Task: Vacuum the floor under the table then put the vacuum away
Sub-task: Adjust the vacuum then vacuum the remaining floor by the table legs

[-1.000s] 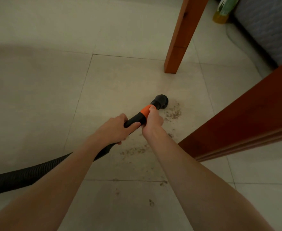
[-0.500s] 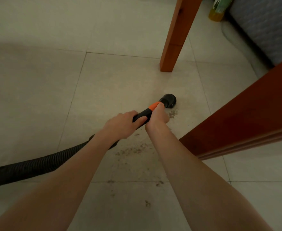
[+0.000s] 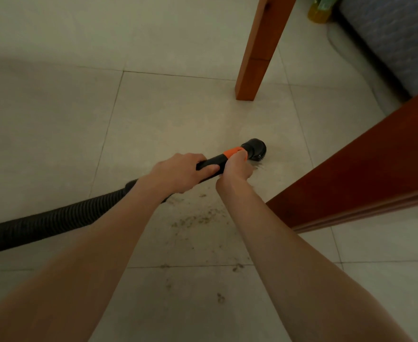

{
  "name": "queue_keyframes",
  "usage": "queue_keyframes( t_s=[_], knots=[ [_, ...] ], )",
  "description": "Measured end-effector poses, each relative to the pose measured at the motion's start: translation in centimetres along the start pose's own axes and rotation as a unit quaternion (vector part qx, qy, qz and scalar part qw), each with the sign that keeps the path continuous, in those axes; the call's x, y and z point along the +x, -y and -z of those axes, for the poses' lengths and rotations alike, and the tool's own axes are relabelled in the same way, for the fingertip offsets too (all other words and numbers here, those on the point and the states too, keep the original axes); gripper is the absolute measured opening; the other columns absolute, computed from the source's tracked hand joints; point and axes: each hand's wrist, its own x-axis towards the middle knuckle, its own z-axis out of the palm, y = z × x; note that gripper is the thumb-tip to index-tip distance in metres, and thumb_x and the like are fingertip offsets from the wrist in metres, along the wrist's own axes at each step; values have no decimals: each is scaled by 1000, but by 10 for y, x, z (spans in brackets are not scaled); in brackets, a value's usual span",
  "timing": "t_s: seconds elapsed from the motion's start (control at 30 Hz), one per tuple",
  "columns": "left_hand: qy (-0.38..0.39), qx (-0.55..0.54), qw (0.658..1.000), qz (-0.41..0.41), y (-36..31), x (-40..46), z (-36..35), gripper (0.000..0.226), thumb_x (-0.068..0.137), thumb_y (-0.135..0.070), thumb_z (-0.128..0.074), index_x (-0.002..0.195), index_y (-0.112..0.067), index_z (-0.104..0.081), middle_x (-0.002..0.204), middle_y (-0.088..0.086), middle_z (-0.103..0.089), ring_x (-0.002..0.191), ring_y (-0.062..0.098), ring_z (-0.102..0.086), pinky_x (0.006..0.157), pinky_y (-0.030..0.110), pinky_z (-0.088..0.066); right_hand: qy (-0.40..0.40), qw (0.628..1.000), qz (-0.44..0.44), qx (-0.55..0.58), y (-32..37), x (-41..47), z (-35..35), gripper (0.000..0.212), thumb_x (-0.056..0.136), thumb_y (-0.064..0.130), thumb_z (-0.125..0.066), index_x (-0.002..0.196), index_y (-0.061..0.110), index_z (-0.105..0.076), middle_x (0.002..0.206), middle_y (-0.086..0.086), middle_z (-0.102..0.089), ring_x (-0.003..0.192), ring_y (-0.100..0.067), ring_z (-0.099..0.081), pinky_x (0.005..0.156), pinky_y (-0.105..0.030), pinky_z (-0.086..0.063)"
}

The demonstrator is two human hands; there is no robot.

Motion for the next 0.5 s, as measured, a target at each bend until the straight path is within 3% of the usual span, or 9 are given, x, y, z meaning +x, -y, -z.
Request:
queue_keyframes(
  t_s=[0.23, 0.4, 0.5],
  knots=[
    [-40, 50, 998, -2, -8, -4, 3, 45, 93, -58, -36, 101, -20, -57, 71, -3, -55, 61, 14, -54, 61, 29, -40, -7, 999, -10, 35, 3, -4, -2, 22, 101, 26, -35, 100, 5, -43, 80, -7, -48, 80, -26, -52, 69, -33, -42],
    [-41, 50, 998, 6, -8, -5, 4, 48, 93, -60, -33, 100, -19, -56, 70, -1, -56, 58, 15, -55, 61, 29, -43, 22, 999, -6, 34, 4, -6, -2, 21, 102, 25, -36, 105, 6, -43, 92, -10, -50, 82, -25, -52, 70, -31, -45],
    [-32, 48, 998, 14, -3, -9, 14, 47, 94, -59, -32, 99, -19, -56, 69, 1, -58, 55, 16, -57, 60, 28, -46, 56, 997, -15, 58, 2, -8, -5, 16, 100, 19, -39, 99, 3, -43, 83, -6, -51, 69, -20, -52, 58, -29, -45]
  ],
)
